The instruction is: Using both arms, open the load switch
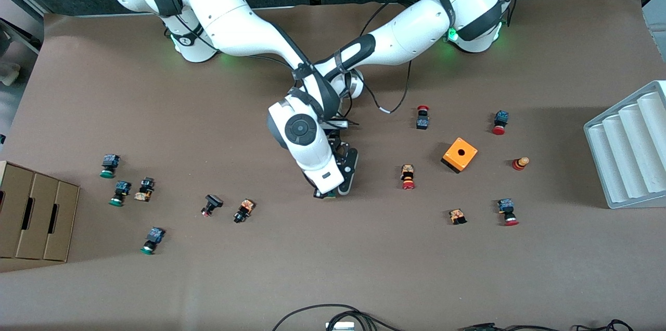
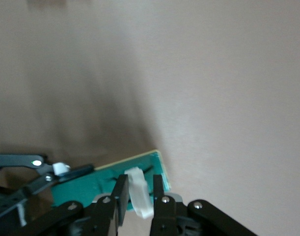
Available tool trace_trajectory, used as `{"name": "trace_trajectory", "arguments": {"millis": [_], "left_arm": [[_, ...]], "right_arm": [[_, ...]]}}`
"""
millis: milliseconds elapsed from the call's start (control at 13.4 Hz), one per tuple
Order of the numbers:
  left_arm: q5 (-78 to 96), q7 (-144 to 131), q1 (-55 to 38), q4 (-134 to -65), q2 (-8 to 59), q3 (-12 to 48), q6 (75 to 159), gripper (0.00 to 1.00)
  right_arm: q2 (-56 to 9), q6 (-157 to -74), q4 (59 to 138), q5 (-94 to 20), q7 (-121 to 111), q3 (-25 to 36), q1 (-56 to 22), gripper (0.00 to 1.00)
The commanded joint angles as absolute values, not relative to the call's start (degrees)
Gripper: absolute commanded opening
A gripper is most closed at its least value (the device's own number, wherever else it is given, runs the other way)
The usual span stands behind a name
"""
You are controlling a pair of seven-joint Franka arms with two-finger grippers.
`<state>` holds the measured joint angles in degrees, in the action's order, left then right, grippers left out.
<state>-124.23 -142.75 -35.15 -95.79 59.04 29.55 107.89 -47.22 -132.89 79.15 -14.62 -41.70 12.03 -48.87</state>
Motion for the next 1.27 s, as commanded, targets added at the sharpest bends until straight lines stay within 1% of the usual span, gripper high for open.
{"name": "trace_trajectory", "arguments": {"millis": [0, 447, 893, 1191], "left_arm": [[-124.5, -143.4, -35.3, -95.2, 59.8, 28.6, 107.0, 0.52], [-124.5, -143.3, -35.3, -95.2, 59.8, 28.6, 107.0, 0.52], [-124.5, -143.3, -35.3, -95.2, 59.8, 28.6, 107.0, 0.53], [-124.5, -143.3, -35.3, -95.2, 59.8, 28.6, 107.0, 0.53]], "right_arm": [[-45.7, -131.9, 82.1, -16.5, -40.8, 12.0, -50.2, 0.26], [-44.9, -131.8, 83.1, -16.3, -40.4, 11.9, -50.1, 0.26], [-42.3, -131.9, 86.3, -15.9, -40.4, 10.7, -49.4, 0.26], [-42.1, -132.0, 86.9, -15.9, -40.4, 10.7, -49.5, 0.26]]}}
